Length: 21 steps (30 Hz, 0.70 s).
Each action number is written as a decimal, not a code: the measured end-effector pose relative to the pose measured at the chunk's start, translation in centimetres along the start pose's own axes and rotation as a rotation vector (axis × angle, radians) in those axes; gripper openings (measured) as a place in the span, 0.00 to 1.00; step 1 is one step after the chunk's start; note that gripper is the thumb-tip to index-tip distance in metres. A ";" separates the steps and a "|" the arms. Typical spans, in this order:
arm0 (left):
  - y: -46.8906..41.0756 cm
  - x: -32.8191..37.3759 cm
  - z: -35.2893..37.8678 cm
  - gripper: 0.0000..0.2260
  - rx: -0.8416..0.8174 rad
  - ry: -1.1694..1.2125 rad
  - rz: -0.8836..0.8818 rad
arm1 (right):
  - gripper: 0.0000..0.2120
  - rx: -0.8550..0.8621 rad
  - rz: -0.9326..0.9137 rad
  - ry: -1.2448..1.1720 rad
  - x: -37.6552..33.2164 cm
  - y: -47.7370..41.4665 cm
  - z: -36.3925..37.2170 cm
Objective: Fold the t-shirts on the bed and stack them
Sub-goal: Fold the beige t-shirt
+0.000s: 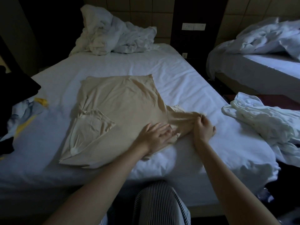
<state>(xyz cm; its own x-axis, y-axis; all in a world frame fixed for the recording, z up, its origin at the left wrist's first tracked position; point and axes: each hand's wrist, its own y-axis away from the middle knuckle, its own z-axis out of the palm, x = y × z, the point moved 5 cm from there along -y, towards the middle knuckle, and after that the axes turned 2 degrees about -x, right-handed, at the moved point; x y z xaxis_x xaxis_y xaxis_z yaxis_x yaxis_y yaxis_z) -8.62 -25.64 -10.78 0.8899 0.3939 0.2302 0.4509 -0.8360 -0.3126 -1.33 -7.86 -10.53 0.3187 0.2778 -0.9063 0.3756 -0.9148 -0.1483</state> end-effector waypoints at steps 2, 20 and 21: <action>0.0 -1.3 -1.2 0.19 0.210 0.569 -0.147 | 0.21 -0.007 -0.032 -0.174 -2.9 1.2 0.6; -0.7 -11.7 -4.1 0.30 0.231 0.713 -1.044 | 0.31 -0.509 -0.709 0.354 -2.0 10.2 4.5; -1.1 -12.0 -4.1 0.25 0.207 0.638 -1.029 | 0.32 -0.532 -0.738 0.371 -2.1 10.3 4.6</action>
<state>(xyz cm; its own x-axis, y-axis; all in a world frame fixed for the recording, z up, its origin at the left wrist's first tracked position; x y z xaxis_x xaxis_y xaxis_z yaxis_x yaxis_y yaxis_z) -20.05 -30.96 -9.43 -0.0546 0.5284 0.8473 0.9771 -0.1466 0.1544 -2.13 -19.17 -11.93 0.0651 0.8844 -0.4622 0.9043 -0.2482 -0.3475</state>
